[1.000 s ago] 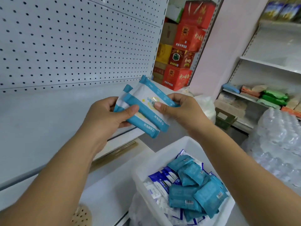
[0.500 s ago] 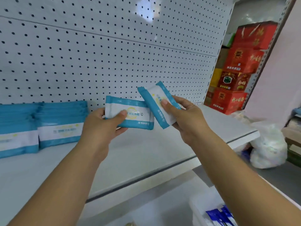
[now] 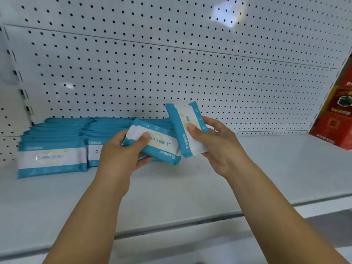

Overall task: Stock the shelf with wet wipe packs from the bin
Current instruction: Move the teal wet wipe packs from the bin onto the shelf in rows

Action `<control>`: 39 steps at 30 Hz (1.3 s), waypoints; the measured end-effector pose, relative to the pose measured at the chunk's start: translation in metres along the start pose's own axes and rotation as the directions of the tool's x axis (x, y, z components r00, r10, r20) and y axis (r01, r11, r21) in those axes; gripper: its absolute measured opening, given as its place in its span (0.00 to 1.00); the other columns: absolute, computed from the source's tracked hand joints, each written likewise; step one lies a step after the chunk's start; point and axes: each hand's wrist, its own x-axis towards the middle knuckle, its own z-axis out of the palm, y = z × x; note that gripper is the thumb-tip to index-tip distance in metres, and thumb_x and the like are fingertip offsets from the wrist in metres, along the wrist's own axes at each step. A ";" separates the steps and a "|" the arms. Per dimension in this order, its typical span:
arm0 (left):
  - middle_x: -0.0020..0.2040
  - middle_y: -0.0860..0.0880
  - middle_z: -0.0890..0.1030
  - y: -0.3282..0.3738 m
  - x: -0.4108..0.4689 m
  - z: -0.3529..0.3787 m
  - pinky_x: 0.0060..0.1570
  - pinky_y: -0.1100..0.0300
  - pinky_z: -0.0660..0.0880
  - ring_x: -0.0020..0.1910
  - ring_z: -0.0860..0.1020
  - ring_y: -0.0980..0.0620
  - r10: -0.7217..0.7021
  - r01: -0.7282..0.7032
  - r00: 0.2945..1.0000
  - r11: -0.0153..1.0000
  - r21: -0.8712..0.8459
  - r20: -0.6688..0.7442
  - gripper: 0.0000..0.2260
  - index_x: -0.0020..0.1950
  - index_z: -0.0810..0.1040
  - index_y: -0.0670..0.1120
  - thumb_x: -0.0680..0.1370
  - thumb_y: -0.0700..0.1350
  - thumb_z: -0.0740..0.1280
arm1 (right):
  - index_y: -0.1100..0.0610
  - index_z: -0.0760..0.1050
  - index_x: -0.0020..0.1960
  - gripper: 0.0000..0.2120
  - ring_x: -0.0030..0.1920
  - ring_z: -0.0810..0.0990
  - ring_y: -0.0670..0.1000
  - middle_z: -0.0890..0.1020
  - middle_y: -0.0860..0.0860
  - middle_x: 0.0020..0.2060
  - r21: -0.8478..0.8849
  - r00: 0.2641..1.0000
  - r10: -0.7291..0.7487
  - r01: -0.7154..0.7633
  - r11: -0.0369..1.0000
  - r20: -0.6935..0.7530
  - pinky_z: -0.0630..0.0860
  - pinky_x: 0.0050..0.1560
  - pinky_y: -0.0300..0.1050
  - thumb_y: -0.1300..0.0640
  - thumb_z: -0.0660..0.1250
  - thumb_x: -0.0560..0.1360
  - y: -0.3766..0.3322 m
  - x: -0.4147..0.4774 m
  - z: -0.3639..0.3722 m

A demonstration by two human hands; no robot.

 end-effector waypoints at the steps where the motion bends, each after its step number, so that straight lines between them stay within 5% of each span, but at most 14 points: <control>1: 0.52 0.47 0.84 0.002 0.000 -0.006 0.35 0.64 0.80 0.44 0.85 0.51 0.039 -0.038 0.999 0.998 0.048 -0.037 0.11 0.56 0.80 0.49 0.75 0.45 0.75 | 0.54 0.75 0.64 0.25 0.52 0.86 0.53 0.87 0.51 0.52 -0.039 1.000 -0.003 0.004 0.999 0.030 0.82 0.53 0.51 0.59 0.79 0.70 0.006 -0.001 0.005; 7: 0.46 0.49 0.85 0.012 0.002 -0.028 0.33 0.65 0.78 0.39 0.83 0.56 0.032 -0.004 0.989 0.981 0.192 -0.141 0.19 0.56 0.77 0.48 0.72 0.58 0.75 | 0.58 0.80 0.59 0.18 0.53 0.86 0.55 0.87 0.53 0.51 -0.155 0.979 0.056 -0.025 0.988 0.197 0.82 0.53 0.50 0.61 0.77 0.71 0.041 -0.006 0.028; 12: 0.46 0.49 0.87 0.010 0.005 -0.041 0.51 0.52 0.81 0.47 0.85 0.51 -0.013 0.032 0.996 0.973 0.227 -0.084 0.25 0.53 0.82 0.45 0.70 0.65 0.70 | 0.58 0.80 0.58 0.16 0.52 0.86 0.51 0.87 0.51 0.51 -0.158 0.944 0.126 -0.080 0.984 0.306 0.82 0.50 0.45 0.60 0.77 0.71 0.052 -0.005 0.044; 18: 0.54 0.49 0.86 0.014 -0.003 -0.047 0.58 0.47 0.79 0.55 0.84 0.49 -0.100 0.083 0.989 0.986 0.144 0.112 0.13 0.59 0.82 0.47 0.79 0.52 0.68 | 0.58 0.78 0.59 0.20 0.52 0.86 0.55 0.87 0.52 0.51 -0.005 0.974 0.095 -0.096 0.995 0.205 0.82 0.56 0.54 0.59 0.78 0.70 0.061 -0.006 0.064; 23: 0.50 0.49 0.87 0.009 -0.008 -0.054 0.48 0.53 0.82 0.50 0.85 0.50 -0.099 0.075 0.991 0.968 0.238 0.094 0.09 0.58 0.81 0.47 0.78 0.42 0.71 | 0.56 0.76 0.60 0.19 0.51 0.86 0.53 0.87 0.50 0.51 0.067 0.989 0.111 -0.118 0.991 0.094 0.81 0.58 0.58 0.58 0.77 0.72 0.072 -0.007 0.066; 31: 0.48 0.55 0.85 0.009 -0.002 -0.074 0.43 0.59 0.83 0.46 0.84 0.56 0.079 -0.035 0.992 0.927 0.374 -0.104 0.06 0.50 0.80 0.55 0.78 0.43 0.72 | 0.57 0.76 0.62 0.18 0.50 0.86 0.53 0.86 0.53 0.53 0.132 0.980 0.178 -0.166 0.977 -0.092 0.83 0.51 0.53 0.62 0.74 0.74 0.073 -0.003 0.058; 35: 0.49 0.58 0.81 0.009 0.002 -0.085 0.38 0.66 0.77 0.46 0.81 0.61 0.191 -0.098 0.976 0.820 0.564 -0.108 0.08 0.54 0.79 0.57 0.80 0.43 0.70 | 0.60 0.73 0.63 0.20 0.48 0.87 0.52 0.85 0.55 0.54 0.174 0.978 0.176 -0.156 0.972 -0.108 0.83 0.52 0.55 0.63 0.75 0.73 0.072 -0.002 0.058; 39: 0.51 0.56 0.80 0.007 0.006 -0.090 0.29 0.73 0.73 0.44 0.78 0.62 0.231 -0.121 0.971 0.697 0.707 -0.062 0.09 0.56 0.79 0.58 0.80 0.44 0.69 | 0.52 0.66 0.67 0.28 0.52 0.85 0.53 0.82 0.52 0.55 0.104 0.985 0.102 -0.087 0.991 -0.143 0.83 0.53 0.57 0.66 0.75 0.73 0.075 -0.001 0.057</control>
